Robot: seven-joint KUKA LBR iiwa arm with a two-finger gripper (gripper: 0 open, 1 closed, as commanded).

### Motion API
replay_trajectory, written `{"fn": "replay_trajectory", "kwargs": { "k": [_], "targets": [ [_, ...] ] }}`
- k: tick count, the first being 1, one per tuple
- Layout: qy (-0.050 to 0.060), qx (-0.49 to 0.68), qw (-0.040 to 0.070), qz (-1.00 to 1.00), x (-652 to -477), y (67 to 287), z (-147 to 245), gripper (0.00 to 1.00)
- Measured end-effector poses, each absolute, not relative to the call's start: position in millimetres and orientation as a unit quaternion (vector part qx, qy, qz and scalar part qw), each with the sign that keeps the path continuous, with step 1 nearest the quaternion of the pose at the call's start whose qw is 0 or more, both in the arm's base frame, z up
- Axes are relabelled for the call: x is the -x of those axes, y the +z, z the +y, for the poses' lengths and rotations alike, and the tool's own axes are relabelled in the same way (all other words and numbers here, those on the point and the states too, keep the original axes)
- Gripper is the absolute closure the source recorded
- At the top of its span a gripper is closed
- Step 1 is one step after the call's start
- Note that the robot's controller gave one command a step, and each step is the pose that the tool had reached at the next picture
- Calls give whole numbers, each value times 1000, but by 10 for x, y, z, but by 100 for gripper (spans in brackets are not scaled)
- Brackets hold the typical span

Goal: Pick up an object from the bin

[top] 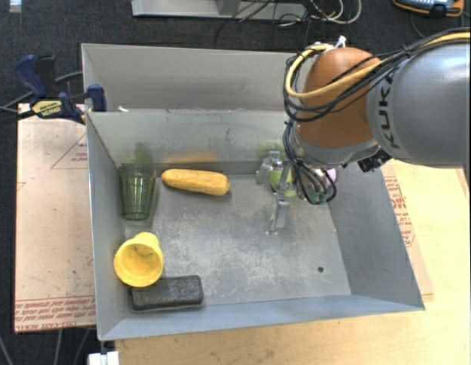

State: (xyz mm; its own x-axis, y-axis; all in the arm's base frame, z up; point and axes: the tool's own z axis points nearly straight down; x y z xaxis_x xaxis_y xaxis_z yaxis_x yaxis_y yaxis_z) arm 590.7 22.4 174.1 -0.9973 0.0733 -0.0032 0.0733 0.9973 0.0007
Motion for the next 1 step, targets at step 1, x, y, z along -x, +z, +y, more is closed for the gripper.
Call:
{"fn": "replay_trajectory", "kwargs": {
  "k": [1],
  "targets": [
    [1,-8,2,1000,-6200,1540,228,0]
  ]
}}
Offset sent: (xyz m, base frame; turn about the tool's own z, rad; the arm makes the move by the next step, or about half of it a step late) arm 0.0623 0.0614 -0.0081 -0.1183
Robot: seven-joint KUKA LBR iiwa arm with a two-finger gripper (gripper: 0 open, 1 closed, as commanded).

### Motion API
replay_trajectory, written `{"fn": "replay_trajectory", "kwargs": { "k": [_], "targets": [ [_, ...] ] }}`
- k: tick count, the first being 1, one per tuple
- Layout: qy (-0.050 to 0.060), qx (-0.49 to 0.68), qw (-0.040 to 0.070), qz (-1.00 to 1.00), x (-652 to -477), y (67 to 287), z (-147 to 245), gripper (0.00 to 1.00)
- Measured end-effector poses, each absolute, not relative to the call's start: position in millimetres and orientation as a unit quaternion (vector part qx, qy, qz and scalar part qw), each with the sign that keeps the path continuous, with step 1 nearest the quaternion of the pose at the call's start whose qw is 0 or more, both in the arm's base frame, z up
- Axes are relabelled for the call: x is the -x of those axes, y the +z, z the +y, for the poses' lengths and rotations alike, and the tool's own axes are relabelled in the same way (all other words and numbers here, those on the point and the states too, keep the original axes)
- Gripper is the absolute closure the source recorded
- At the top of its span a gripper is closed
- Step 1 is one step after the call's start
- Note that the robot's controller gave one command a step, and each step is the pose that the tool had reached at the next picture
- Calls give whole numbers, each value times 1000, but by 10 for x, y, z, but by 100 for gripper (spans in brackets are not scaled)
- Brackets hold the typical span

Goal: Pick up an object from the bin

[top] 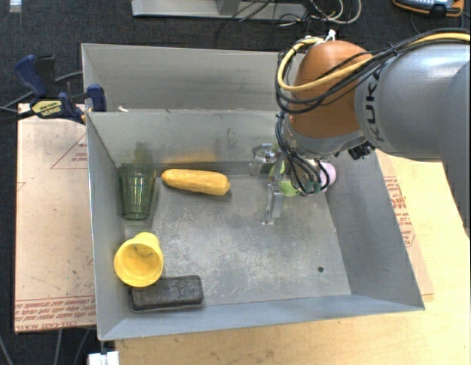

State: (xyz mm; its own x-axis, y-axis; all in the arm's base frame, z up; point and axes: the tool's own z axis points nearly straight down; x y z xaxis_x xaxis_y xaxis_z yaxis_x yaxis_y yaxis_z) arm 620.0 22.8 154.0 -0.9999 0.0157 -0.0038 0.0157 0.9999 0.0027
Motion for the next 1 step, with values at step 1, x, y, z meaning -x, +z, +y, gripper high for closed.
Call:
{"fn": "replay_trajectory", "kwargs": {
  "k": [1],
  "targets": [
    [-1,26,2,1000,-6412,1591,536,0]
  ]
}}
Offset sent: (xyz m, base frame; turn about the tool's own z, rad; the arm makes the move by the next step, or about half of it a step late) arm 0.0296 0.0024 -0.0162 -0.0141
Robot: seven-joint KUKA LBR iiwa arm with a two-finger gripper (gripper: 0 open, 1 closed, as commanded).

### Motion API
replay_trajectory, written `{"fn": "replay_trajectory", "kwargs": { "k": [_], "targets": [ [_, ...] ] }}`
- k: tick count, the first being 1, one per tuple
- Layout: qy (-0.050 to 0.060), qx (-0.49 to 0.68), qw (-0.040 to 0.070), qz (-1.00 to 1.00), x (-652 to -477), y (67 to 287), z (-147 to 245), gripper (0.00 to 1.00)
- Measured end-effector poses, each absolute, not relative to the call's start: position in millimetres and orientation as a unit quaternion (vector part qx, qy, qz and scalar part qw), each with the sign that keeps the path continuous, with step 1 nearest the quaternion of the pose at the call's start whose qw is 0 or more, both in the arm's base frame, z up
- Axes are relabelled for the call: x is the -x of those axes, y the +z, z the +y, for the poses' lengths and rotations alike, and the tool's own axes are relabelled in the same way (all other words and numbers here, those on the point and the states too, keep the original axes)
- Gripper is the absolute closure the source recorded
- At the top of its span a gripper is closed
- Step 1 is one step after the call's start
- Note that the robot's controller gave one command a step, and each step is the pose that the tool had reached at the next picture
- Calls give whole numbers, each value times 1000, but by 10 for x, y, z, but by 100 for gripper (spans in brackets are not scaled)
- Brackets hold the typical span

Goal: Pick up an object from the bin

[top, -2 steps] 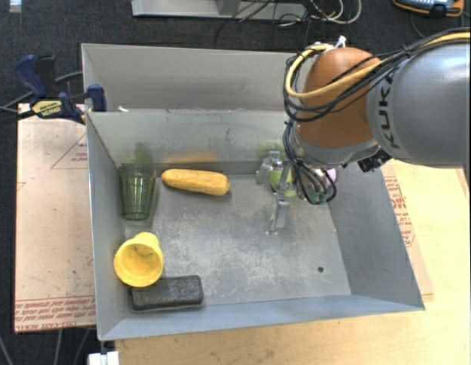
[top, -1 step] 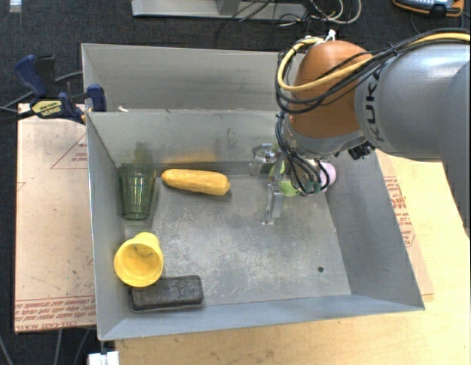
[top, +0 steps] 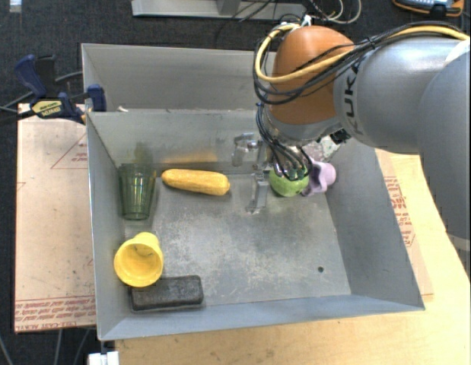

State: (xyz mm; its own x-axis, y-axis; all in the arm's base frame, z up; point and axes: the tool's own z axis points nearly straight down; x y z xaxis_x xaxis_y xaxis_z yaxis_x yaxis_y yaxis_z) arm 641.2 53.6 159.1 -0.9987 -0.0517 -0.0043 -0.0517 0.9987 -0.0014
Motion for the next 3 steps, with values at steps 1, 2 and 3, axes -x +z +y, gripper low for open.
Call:
{"fn": "replay_trajectory", "kwargs": {
  "k": [1,2,3],
  "targets": [
    [3,21,3,1000,-6453,1541,747,0],
    [0,0,6,1000,-6561,1093,899,0],
    [3,41,2,999,-6524,843,1028,0]
  ]
}}
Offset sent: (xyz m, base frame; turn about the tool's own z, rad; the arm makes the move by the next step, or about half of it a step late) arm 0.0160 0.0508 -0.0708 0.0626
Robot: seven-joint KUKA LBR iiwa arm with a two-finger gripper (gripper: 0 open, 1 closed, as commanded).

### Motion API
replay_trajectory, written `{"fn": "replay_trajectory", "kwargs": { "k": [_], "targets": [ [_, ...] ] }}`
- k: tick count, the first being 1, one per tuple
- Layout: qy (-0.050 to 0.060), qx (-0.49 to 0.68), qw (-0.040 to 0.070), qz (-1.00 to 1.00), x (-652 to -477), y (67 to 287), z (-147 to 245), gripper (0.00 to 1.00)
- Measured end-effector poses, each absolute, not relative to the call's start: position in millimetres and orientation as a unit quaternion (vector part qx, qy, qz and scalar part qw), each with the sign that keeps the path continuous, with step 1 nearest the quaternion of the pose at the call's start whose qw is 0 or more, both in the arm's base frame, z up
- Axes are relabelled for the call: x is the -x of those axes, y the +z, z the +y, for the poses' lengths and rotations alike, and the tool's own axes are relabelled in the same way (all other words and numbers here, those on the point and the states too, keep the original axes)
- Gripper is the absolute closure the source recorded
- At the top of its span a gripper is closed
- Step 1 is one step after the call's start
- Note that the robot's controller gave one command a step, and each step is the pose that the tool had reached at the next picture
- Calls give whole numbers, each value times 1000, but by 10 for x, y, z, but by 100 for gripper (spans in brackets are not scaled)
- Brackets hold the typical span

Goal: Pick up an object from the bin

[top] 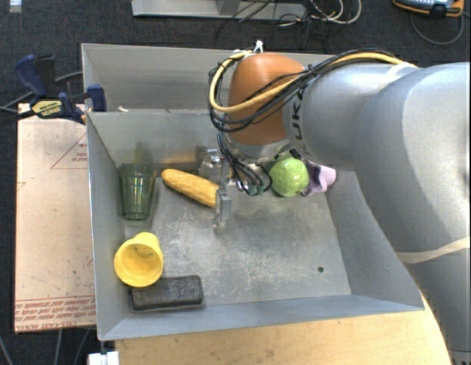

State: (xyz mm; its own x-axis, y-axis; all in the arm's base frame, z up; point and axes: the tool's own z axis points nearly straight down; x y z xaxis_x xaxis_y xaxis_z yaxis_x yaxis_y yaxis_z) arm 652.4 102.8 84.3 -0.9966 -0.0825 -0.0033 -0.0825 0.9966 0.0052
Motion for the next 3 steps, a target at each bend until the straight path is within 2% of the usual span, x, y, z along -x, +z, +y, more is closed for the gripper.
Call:
{"fn": "replay_trajectory", "kwargs": {
  "k": [1,2,3],
  "targets": [
    [1,50,7,999,-6555,735,922,0],
    [4,-71,3,997,-6531,932,1181,100],
    [3,-71,3,997,-6531,932,1181,100]
  ]
}}
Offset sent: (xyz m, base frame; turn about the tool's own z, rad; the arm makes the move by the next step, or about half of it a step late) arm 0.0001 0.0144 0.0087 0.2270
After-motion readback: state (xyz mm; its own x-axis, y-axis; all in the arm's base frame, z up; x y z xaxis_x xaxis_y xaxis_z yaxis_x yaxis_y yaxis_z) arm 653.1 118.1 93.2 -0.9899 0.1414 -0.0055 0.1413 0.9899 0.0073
